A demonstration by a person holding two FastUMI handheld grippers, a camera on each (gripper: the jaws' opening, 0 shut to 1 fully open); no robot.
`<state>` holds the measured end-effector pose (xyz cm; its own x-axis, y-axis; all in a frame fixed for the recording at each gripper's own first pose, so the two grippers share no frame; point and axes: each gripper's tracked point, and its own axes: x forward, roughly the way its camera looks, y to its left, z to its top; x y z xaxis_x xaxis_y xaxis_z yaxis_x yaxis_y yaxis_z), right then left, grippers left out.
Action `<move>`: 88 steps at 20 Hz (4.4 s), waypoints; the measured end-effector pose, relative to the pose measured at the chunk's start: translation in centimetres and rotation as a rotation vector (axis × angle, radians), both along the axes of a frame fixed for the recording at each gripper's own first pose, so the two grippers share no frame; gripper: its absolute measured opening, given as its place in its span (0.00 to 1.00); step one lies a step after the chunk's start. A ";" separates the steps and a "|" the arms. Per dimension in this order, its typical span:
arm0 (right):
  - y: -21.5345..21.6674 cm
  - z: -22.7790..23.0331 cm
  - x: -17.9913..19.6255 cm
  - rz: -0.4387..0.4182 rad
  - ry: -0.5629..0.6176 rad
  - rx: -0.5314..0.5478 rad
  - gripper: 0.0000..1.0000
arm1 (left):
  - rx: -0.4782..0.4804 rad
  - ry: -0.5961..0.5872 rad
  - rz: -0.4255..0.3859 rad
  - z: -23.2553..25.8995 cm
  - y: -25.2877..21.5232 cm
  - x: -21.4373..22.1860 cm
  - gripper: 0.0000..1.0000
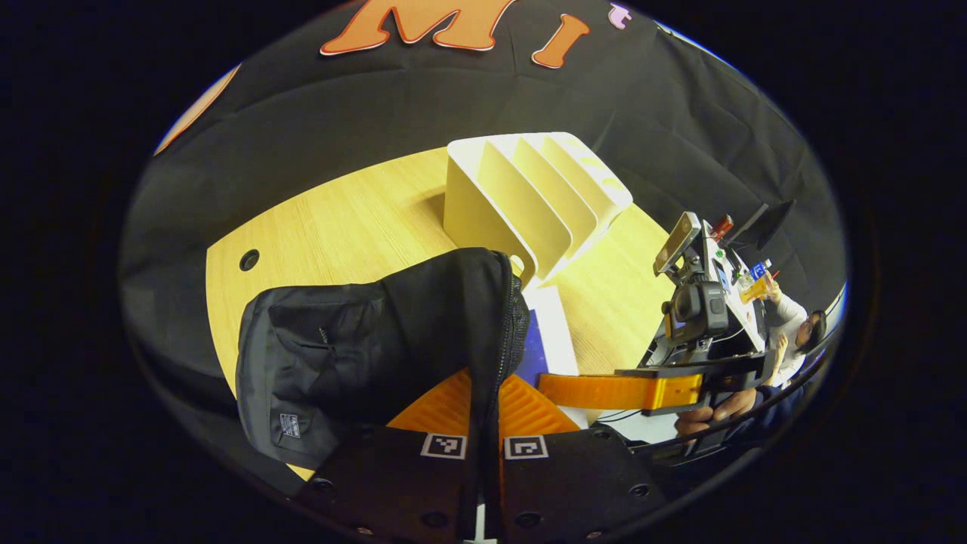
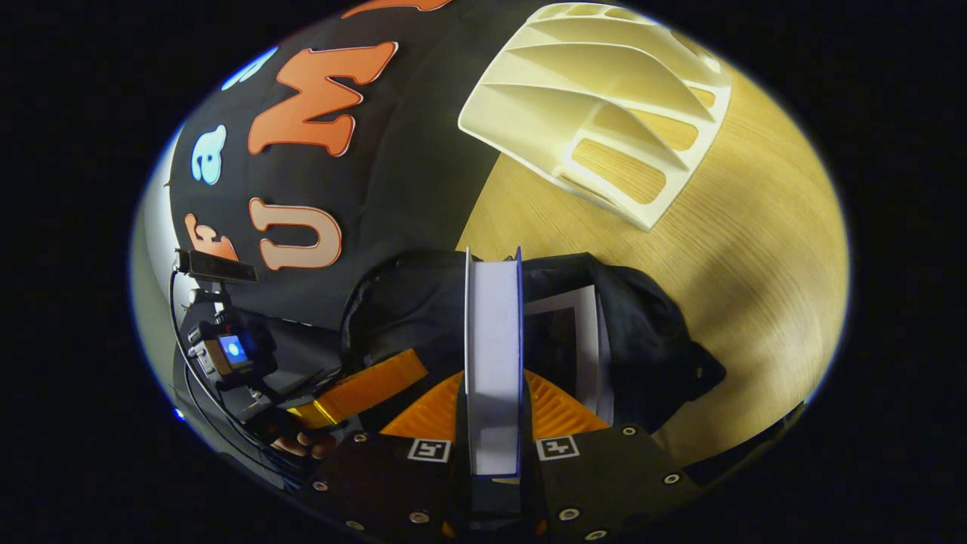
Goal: Open the schoolbag, grab two books from the bookshelf and put them into the schoolbag.
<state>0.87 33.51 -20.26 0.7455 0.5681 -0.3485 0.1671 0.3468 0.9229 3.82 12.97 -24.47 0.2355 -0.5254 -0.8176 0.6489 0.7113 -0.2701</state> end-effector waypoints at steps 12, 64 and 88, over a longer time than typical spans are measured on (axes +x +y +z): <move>2.1 -3.7 1.8 0.076 0.078 -0.121 0.40 | -0.006 -0.009 0.008 0.2 0.0 -0.1 0.04; -37.8 20.8 -0.2 -0.248 -0.689 -1.150 0.97 | -0.243 -0.974 0.648 21.9 -18.3 1.3 0.97; -37.6 21.3 -1.8 -0.323 -0.702 -1.205 0.97 | -0.240 -1.030 0.587 21.4 -17.7 2.4 0.96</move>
<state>-0.90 -4.12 1.00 0.9996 -0.0284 0.0005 0.0284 0.9994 0.0214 6.17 -4.69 -3.04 0.9727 -0.2321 -0.0024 0.2321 0.9725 0.0181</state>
